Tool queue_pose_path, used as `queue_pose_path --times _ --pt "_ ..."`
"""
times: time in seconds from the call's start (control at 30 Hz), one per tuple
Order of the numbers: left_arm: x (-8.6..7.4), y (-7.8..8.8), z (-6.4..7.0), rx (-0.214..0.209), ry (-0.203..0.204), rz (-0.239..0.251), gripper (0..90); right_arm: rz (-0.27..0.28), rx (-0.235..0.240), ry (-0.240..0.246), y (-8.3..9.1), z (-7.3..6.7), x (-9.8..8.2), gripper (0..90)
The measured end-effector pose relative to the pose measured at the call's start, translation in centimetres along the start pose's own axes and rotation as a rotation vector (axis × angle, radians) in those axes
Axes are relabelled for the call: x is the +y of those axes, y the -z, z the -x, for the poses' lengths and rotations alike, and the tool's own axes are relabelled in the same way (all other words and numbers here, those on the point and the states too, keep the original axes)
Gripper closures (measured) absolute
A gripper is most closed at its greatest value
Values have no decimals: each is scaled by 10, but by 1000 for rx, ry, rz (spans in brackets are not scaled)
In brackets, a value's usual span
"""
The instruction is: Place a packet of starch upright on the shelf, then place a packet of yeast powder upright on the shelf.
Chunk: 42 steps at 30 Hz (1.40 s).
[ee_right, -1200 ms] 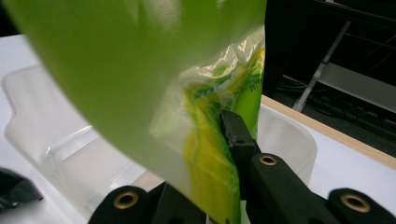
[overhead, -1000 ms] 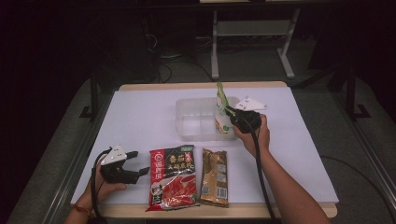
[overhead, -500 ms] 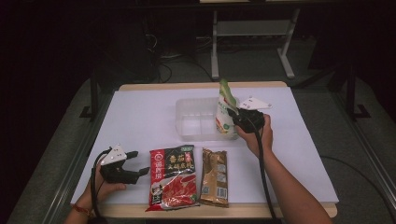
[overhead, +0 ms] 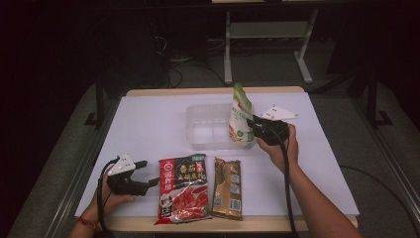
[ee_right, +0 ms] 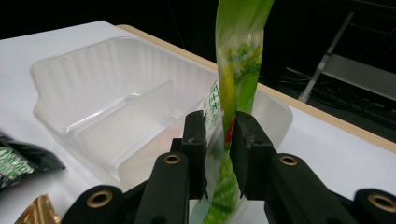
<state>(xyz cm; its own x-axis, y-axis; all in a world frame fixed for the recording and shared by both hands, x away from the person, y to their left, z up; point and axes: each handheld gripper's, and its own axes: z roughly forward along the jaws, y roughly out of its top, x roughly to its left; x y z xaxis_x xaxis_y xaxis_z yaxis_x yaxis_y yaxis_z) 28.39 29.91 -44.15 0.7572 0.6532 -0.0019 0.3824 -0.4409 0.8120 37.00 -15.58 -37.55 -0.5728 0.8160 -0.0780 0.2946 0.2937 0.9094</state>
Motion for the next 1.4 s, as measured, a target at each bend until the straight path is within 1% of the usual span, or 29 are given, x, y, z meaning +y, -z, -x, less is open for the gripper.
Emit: queue_pose_path --times 0.2,0.23,0.27,0.4,0.53,0.6,0.67,0.77,0.93,1.07,1.2,1.4 --pt "0 -1 0 1 1 -1 190 5 21 12 13 1 -5 741" --pt "0 -1 0 1 2 0 190 5 26 8 15 0 -5 739" --pt "0 -1 0 1 3 0 191 6 28 16 17 0 -6 739" --pt "0 -1 -1 2 8 2 190 5 48 14 24 -1 -10 736" --pt "-1 -2 -4 1 16 -4 191 1 60 26 28 -1 -14 736" --pt "-1 -3 -4 -2 14 -6 191 -3 69 20 30 1 -17 736" --pt "-1 -3 -4 -5 16 -3 190 -3 68 29 33 1 -20 738" --pt "-1 -3 -5 -14 20 -2 190 -9 73 27 36 2 -24 734" --pt "-2 -3 -4 -22 6 -7 190 -8 86 13 43 6 -31 730" --pt "-3 -3 -4 -24 11 -6 190 -28 105 17 47 5 -39 717" --pt "-2 -4 -4 -22 4 -8 190 -60 131 14 48 4 -49 700" --pt "-2 -4 -3 -21 2 -11 191 -99 179 8 48 -1 -60 640"
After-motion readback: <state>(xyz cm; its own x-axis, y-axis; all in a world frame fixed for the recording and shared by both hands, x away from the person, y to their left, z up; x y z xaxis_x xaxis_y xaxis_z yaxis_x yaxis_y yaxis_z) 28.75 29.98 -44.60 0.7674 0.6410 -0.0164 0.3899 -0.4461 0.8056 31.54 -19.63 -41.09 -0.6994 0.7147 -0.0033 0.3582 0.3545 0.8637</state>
